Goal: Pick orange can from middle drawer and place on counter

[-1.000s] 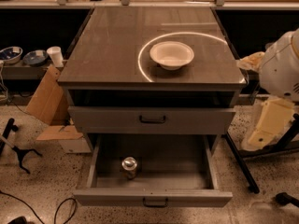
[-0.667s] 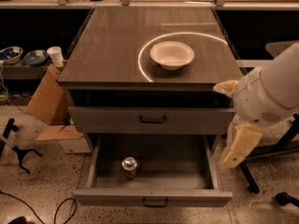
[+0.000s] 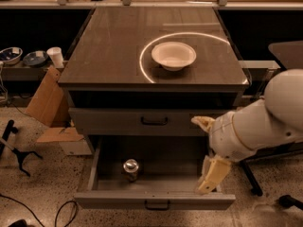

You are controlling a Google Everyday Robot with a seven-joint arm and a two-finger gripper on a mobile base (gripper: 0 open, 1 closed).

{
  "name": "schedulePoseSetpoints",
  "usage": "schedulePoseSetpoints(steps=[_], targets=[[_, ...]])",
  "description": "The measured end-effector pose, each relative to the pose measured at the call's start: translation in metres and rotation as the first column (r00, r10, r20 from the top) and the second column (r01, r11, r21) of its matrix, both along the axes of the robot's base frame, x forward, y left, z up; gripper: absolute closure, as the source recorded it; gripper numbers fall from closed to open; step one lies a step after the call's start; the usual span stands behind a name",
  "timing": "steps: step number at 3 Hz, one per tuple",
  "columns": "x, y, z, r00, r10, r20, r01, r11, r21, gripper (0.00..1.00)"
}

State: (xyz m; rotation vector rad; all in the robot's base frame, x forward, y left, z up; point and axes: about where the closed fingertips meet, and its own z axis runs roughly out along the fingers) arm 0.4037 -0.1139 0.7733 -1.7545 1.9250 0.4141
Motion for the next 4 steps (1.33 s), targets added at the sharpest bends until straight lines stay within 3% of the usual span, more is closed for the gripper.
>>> schedulePoseSetpoints(steps=[2, 3, 4], targets=[[-0.003, 0.040, -0.120, 0.9997, 0.006, -0.023, -0.003, 0.991, 0.136, 0.00], [-0.003, 0.041, -0.120, 0.9997, 0.006, -0.024, -0.003, 0.991, 0.135, 0.00], [0.008, 0.062, -0.130, 0.9974, 0.059, -0.041, -0.053, 0.988, 0.145, 0.00]])
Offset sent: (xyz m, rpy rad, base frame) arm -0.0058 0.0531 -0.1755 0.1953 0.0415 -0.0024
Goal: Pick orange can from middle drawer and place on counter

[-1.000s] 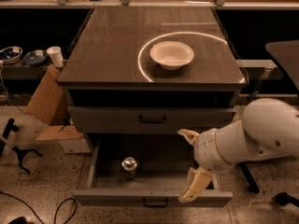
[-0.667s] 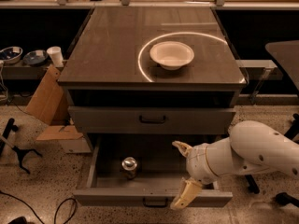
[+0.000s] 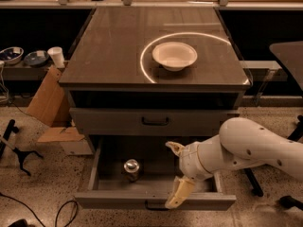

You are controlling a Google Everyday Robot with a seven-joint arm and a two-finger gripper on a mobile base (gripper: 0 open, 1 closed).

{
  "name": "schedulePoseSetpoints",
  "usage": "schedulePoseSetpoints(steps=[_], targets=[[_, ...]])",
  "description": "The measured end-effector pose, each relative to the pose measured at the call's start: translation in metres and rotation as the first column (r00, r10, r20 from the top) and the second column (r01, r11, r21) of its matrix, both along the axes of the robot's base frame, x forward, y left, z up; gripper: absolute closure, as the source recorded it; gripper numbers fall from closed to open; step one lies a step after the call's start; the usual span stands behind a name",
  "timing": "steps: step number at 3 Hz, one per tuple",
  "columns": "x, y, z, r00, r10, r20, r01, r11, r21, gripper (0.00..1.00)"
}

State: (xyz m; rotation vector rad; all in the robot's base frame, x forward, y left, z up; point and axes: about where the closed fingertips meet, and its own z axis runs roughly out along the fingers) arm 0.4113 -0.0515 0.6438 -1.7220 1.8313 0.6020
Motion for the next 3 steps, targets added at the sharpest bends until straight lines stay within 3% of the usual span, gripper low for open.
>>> schedulePoseSetpoints(steps=[2, 3], targets=[[0.036, 0.059, -0.047, 0.9893, 0.127, -0.072, -0.119, 0.988, 0.102, 0.00], [0.052, 0.084, -0.074, 0.9767, 0.166, -0.136, -0.142, 0.975, 0.168, 0.00]])
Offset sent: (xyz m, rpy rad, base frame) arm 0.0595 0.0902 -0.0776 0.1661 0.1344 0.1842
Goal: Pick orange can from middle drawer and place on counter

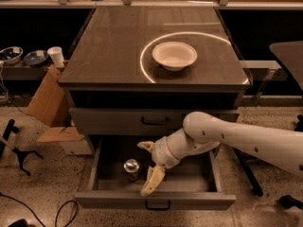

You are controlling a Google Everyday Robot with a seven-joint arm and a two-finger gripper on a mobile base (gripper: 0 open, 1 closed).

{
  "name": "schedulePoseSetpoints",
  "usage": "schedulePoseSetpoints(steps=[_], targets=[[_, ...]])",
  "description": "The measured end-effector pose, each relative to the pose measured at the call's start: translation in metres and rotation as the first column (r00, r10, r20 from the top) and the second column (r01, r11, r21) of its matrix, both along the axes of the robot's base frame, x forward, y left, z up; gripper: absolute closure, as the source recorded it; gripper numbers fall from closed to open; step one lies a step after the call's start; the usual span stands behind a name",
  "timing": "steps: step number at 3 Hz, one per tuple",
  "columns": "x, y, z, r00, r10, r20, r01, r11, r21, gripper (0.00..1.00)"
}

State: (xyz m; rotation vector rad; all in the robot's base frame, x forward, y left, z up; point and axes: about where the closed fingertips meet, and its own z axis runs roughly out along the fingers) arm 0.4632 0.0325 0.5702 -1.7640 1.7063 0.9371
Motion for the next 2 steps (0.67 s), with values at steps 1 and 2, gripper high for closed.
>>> schedulePoseSetpoints(steps=[1, 2], targets=[[0.014, 0.022, -0.022, 0.9973, -0.012, -0.072, 0.018, 0.996, 0.088, 0.00], [0.023, 0.037, -0.039, 0.9897, -0.044, -0.137, 0.065, 0.985, 0.159, 0.00]])
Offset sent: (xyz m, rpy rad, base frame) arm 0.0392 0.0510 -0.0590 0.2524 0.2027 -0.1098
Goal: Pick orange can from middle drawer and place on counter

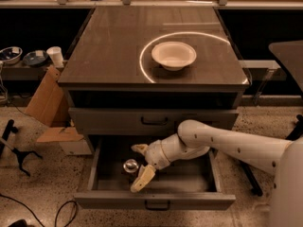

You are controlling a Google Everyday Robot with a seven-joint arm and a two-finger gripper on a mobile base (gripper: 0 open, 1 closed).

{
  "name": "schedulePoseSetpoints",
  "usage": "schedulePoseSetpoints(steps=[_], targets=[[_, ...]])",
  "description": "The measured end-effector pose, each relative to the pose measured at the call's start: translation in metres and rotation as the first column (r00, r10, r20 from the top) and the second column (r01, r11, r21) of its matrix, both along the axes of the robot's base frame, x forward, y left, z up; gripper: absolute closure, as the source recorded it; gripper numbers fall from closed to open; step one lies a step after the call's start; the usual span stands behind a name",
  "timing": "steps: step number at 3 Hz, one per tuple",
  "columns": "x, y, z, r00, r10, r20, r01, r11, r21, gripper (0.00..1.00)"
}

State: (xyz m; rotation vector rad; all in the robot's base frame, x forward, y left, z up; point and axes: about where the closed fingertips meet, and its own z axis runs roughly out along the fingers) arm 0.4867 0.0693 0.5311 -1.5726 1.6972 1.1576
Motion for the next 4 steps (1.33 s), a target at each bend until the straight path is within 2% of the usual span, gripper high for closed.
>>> schedulePoseSetpoints(steps=[1, 2, 3, 4], targets=[[0.002, 0.001, -0.011, 0.9926, -0.103, -0.065, 0.106, 0.993, 0.049, 0.00], [0.000, -0.005, -0.021, 0.9684, -0.223, -0.112, 0.233, 0.968, 0.089, 0.00], [0.003, -0.002, -0.027, 0.9424, -0.311, -0.122, 0.327, 0.935, 0.135, 0.00], [0.011, 0.008, -0.027, 0.9223, -0.371, -0.107, 0.385, 0.905, 0.182, 0.00]])
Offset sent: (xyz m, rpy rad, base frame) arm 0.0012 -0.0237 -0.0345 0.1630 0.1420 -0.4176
